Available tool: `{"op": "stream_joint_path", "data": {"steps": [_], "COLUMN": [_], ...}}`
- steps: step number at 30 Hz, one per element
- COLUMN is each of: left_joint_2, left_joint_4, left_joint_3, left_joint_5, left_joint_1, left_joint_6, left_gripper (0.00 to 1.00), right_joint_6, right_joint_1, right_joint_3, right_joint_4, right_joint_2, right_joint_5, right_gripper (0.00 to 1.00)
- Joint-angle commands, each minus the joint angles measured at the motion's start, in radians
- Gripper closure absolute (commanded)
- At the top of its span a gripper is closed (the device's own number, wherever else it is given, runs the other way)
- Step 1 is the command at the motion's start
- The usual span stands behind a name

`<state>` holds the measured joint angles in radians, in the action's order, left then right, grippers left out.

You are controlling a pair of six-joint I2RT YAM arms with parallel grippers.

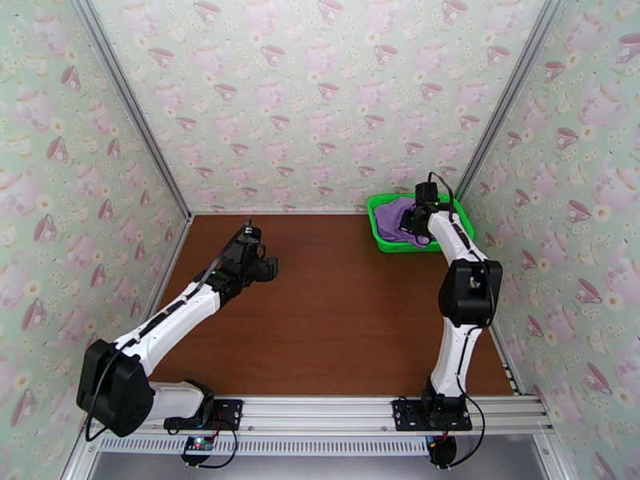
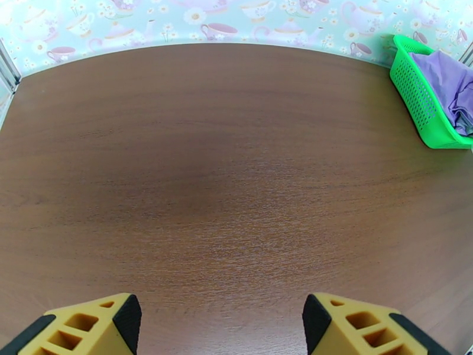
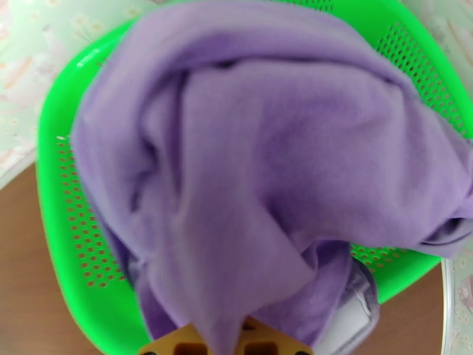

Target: Fold and stack the mixed laundry pile

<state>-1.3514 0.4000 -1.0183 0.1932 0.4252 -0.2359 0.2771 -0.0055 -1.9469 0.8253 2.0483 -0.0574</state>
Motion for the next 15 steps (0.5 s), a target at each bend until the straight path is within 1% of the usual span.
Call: {"op": "stream_joint_path", "data": {"steps": [1,5,6,11,15], "left_joint_2": [-0.008,-0.012,-0.012,-0.006,0.0], "left_joint_4": [0.007,0.006,0.005,0.005,0.017], "left_joint_3": [-0.012,-0.011,-0.009,0.001,0.003], "left_joint_5": [-0.023,-0.032,-0.034,-0.038,-0.031], "left_joint_1": [0.004,0.005,0.005,0.006,0.006], "left_joint_6": [-0.007,-0.013,-0.014,-0.017,-0.013], "left_gripper": [0.22,0.22,0.22,0.22,0.22], "right_joint_6": [0.004,-0.009,-0.01,-0.011,-0.006], "right_joint_1": [0.0,-0.001,-0.001,-0.001,-0.002], "right_joint_3": [-0.111,-0.201,-0.221,-0.368,-0.398], "right_joint_4": [0.002,-0.04,-0.045,0.022,0.023], "right_joint_2": [-0.137,-0.176,-0.174,-0.093,-0.05], "right_joint_5": [0.04,0.088,0.082,0.065,0.069], "right_gripper": [1.0,1.0,1.0,1.0,1.0]}}
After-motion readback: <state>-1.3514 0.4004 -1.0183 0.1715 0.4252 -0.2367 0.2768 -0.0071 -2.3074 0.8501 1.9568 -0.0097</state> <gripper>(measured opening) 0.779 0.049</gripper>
